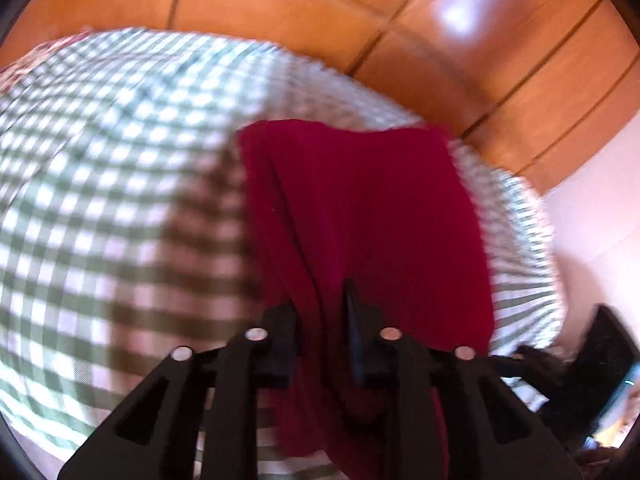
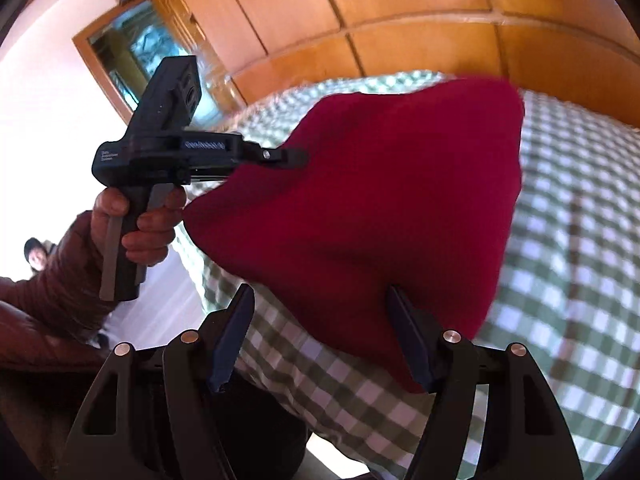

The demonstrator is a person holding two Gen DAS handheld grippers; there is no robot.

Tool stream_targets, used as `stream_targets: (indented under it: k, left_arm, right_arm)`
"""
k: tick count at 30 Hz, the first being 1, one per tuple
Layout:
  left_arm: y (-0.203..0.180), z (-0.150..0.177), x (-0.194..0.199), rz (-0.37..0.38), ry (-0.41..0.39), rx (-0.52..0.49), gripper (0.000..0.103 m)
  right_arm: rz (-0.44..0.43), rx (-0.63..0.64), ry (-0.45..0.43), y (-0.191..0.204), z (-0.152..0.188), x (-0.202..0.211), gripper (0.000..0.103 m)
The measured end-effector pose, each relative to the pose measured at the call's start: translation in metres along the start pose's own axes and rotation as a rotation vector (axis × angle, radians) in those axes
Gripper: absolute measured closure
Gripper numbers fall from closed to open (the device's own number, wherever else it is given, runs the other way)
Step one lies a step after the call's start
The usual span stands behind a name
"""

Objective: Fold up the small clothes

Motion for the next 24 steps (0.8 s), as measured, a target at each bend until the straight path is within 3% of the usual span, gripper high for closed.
stream_targets:
  k: [2,4,7,11,14,20,24]
  left_arm:
    - [0.007,0.002,-0.003,-0.032,-0.023,0.023,0.056]
    - [0.008,-0.003,0.002,-0.035,-0.041,0.054,0.056]
    - [0.004,-0.009,0.023,-0.022,-0.107,0.09,0.058]
    - [-0.02,-0.015,0.052,0.041,-0.189,0.058,0.057]
    - [-0.035,-0.013,0.049,0.013,-0.187,-0.004,0.057]
    - [-0.033,0.004,0.027,-0.088,-0.152,-0.044,0.056]
    - [-0.028,0.01,0.025,-0.254,-0.18,-0.105,0.051]
  right_arm:
    - [0.053,0.038,0.001,0.006,0.002,-0.011,0.035]
    - [0.09,0.051,-0.001,0.007,0.0,-0.017,0.035]
    - [0.076,0.057,0.005,0.01,-0.001,-0.014,0.034]
    - [-0.04,-0.001,0.006,0.0,-0.008,0.013,0.034]
    - [-0.014,-0.053,-0.068,-0.019,-0.025,0.04,0.034]
    - [0.161,-0.131,-0.169,-0.056,-0.074,0.042,0.034]
    - [0.177,-0.147,-0.186,-0.055,-0.113,0.013,0.038]
Point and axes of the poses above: each gripper's, at about its wrist camera, not at the fingertips, and x roughly against the way its jaws point, y to its left, z to its underside, the point moved 6 cm from there along -x, roughly the way its jaws point, and after that the axes turned 9 degrees about -x, right-handed, at the moved point
